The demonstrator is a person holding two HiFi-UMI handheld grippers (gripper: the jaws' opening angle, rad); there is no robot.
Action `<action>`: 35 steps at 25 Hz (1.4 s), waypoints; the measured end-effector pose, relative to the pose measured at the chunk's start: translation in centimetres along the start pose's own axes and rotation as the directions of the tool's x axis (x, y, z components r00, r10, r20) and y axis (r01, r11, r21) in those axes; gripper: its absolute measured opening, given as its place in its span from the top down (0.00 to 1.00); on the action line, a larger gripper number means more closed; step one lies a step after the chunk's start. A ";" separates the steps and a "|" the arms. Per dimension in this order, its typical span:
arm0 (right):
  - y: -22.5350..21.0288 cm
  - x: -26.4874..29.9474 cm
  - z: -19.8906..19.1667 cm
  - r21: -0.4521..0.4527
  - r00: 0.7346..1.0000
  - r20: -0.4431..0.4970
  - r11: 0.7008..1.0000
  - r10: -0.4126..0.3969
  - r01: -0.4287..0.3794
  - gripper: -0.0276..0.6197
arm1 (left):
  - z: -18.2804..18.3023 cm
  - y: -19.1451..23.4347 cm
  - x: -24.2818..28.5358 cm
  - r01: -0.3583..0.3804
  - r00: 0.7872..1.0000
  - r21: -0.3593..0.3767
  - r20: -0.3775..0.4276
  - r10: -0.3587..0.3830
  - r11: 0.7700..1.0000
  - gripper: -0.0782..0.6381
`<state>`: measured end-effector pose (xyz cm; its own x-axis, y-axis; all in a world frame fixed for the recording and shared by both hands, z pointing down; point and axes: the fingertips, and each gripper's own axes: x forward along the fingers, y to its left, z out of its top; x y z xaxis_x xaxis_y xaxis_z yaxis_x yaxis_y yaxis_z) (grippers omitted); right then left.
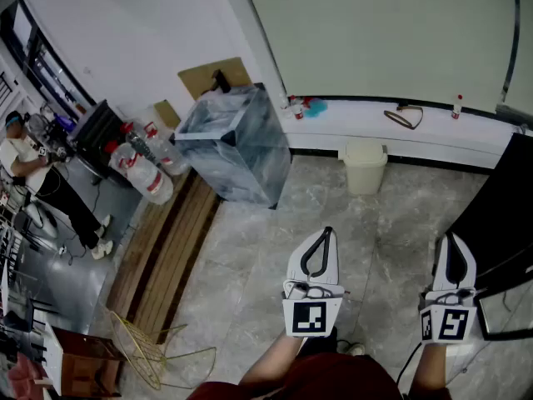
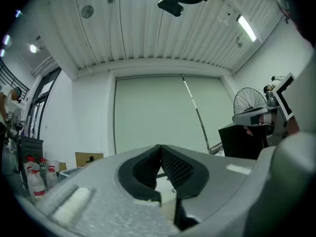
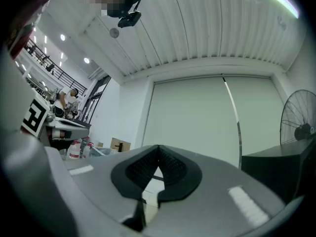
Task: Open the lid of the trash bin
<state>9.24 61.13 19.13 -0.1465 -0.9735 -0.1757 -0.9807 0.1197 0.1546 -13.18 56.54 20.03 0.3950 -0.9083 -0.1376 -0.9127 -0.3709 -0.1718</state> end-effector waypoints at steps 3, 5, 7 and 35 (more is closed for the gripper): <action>0.7 1.7 0.0 -0.002 1.000 -0.002 1.000 0.001 -0.001 0.96 | 0.0 1.3 1.2 0.000 1.000 -0.011 0.009 0.000 1.000 0.88; 1.2 2.9 -0.1 -0.002 1.000 -0.004 1.000 0.001 -0.001 0.96 | -0.2 2.3 1.9 -0.002 1.000 -0.021 0.012 0.002 1.000 0.88; 1.5 3.9 -0.2 -0.001 1.000 -0.006 1.000 -0.001 0.001 0.96 | -0.5 3.1 2.7 -0.002 1.000 -0.029 0.011 0.002 1.000 0.88; 8.2 18.2 -1.6 -0.027 0.999 0.006 0.998 -0.049 0.050 0.96 | -5.0 16.8 12.1 0.060 0.998 -0.088 0.042 -0.056 0.994 0.88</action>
<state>-1.28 44.07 18.77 -0.0985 -0.9771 -0.1887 -0.9829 0.0659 0.1720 -24.23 38.39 20.40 0.4500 -0.8769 -0.1688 -0.8930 -0.4402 -0.0935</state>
